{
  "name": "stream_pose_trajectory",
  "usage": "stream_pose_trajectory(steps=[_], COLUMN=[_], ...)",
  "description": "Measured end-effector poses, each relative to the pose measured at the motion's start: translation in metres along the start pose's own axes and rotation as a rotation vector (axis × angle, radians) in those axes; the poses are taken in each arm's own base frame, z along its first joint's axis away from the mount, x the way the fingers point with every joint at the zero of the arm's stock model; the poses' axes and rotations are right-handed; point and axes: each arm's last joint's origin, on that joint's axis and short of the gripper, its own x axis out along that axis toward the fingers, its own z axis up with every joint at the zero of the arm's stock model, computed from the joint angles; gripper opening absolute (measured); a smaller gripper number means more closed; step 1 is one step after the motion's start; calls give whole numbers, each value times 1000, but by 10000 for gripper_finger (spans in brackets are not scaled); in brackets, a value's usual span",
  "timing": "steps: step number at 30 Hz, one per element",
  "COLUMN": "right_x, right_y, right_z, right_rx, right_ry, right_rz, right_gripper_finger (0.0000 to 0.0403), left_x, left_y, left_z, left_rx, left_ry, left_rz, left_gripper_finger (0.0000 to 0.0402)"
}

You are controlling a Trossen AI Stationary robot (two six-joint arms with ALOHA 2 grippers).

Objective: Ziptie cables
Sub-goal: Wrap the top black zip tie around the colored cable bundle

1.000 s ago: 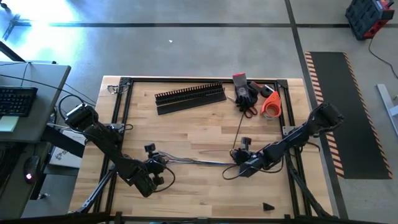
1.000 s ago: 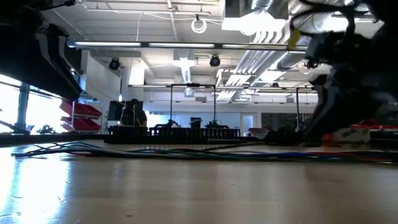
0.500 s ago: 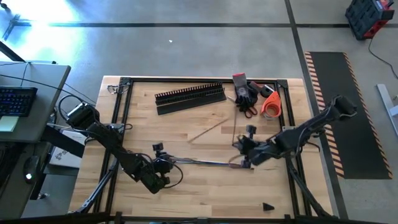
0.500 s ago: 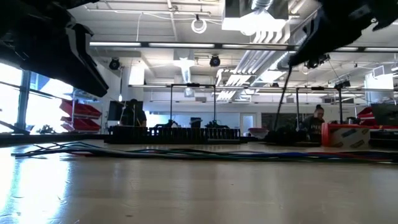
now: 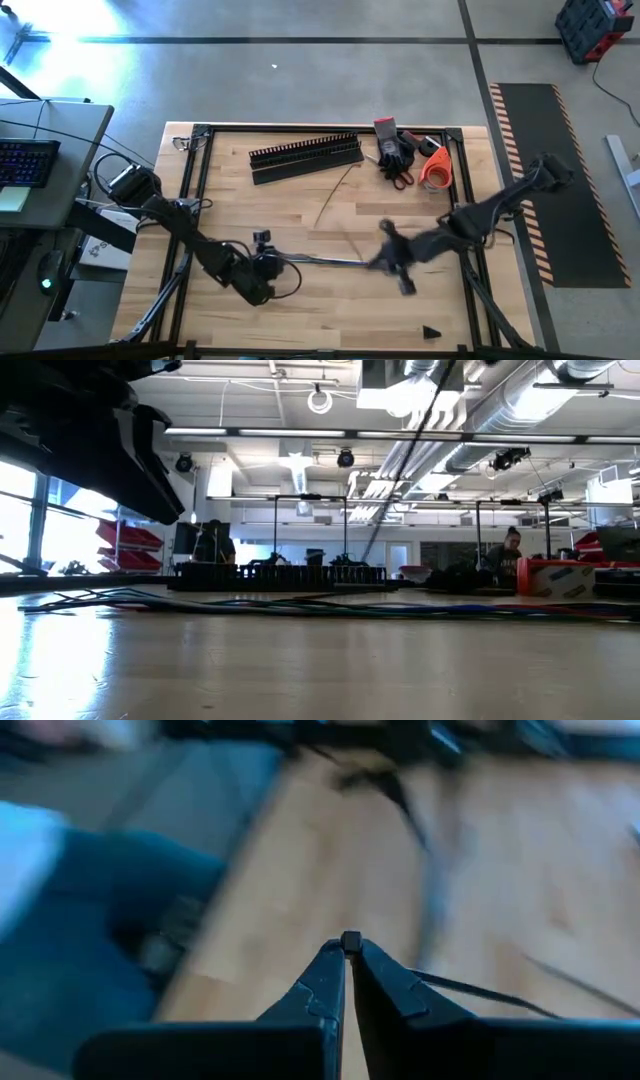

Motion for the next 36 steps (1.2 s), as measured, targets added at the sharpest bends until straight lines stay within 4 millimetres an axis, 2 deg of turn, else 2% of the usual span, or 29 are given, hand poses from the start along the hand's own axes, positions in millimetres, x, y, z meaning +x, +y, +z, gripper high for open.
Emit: stream_pose_trajectory(steps=[4, 10, 14, 19, 23, 26, 29, 34, 36], right_x=[-4, 4, 14, 29, 34, 37, 40, 46, 49], right_y=[33, 80, 106, 123, 128, 129, 125, 118, 114], right_z=[-2, -14, -23, -32, -35, -37, -36, -35, -34], right_rx=[-21, -42, -82, -84, -74, -68, -66, -62, -49], right_ry=[-69, -134, -185, -217, -223, -219, -221, -211, -211], right_rz=[92, 143, 197, 234, 245, 242, 228, 208, 195], right_gripper_finger=[0, 0, 0, 0, 0, 0, 0, 0, 0], left_x=[6, 19, 40, 74, 92, 103, 112, 119, 119], left_y=[4, 15, 20, 22, 24, 25, 32, 41, 43], left_z=[5, 16, 15, 3, 1, -2, -2, 0, 1], left_rx=[25, 80, 97, 121, 93, 51, 14, -36, -64], left_ry=[6, 9, 61, 161, 205, 232, 258, 260, 256], left_rz=[-52, -146, -191, -178, -258, -317, -378, -410, -417], left_gripper_finger=[129, 208, 246, 252, 234, 201, 146, 31, 10])
